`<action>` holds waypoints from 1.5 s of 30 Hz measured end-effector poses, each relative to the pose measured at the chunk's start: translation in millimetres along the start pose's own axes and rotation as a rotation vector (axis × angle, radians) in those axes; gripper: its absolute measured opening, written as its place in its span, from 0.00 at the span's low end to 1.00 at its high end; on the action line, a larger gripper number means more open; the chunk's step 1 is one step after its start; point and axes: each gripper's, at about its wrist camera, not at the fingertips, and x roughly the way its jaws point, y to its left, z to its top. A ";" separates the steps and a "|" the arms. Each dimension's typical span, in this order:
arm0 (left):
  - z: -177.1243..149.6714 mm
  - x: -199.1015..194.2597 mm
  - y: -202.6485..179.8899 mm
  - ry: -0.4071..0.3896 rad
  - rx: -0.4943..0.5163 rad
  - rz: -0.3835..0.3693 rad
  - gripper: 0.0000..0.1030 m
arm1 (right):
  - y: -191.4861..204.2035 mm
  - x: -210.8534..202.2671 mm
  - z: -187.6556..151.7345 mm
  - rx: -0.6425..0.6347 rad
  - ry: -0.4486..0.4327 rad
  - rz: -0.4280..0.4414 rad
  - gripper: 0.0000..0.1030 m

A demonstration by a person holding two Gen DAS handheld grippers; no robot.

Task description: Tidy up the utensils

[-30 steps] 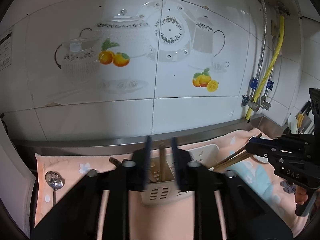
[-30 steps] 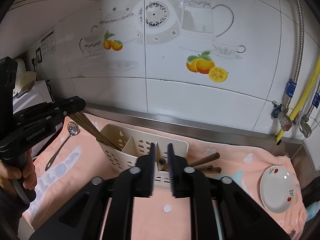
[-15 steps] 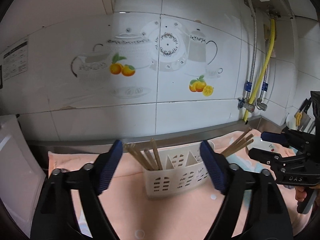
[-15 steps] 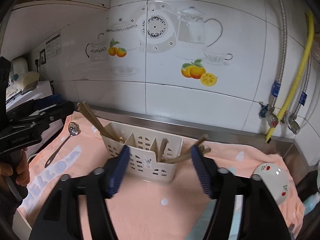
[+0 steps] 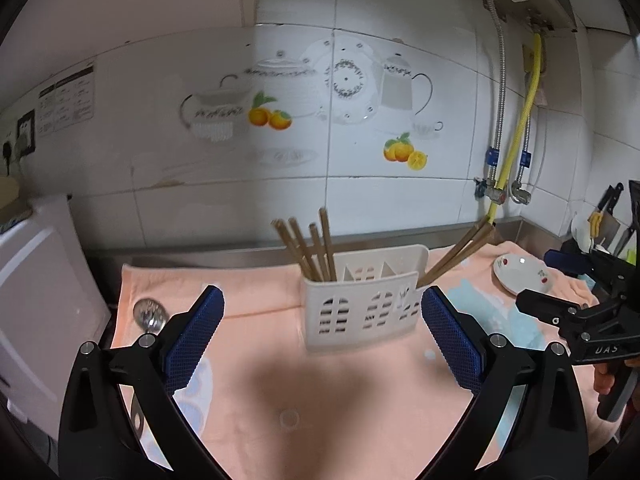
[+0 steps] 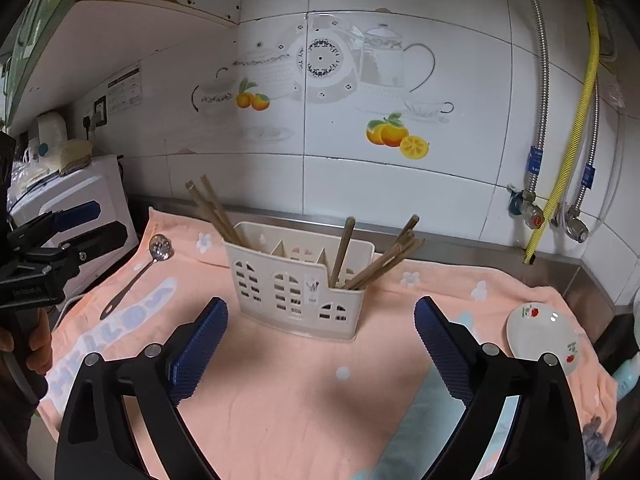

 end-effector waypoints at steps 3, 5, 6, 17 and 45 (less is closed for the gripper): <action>-7.9 -6.3 1.9 0.007 -0.015 0.013 0.95 | 4.1 -5.6 -9.8 0.005 0.000 -0.010 0.90; -15.2 -11.4 2.9 0.013 -0.021 0.027 0.95 | 6.0 -7.9 -16.8 0.011 0.009 -0.009 0.91; -17.9 -13.4 3.3 0.014 -0.023 0.030 0.95 | 6.4 -9.1 -20.0 0.012 0.011 -0.010 0.91; -53.6 -32.9 -0.6 0.044 -0.022 0.073 0.95 | 18.1 -22.4 -51.6 -0.003 0.011 -0.074 0.91; -80.8 -46.3 -10.8 0.087 -0.001 0.088 0.95 | 12.6 -45.8 -79.1 0.118 0.022 -0.076 0.93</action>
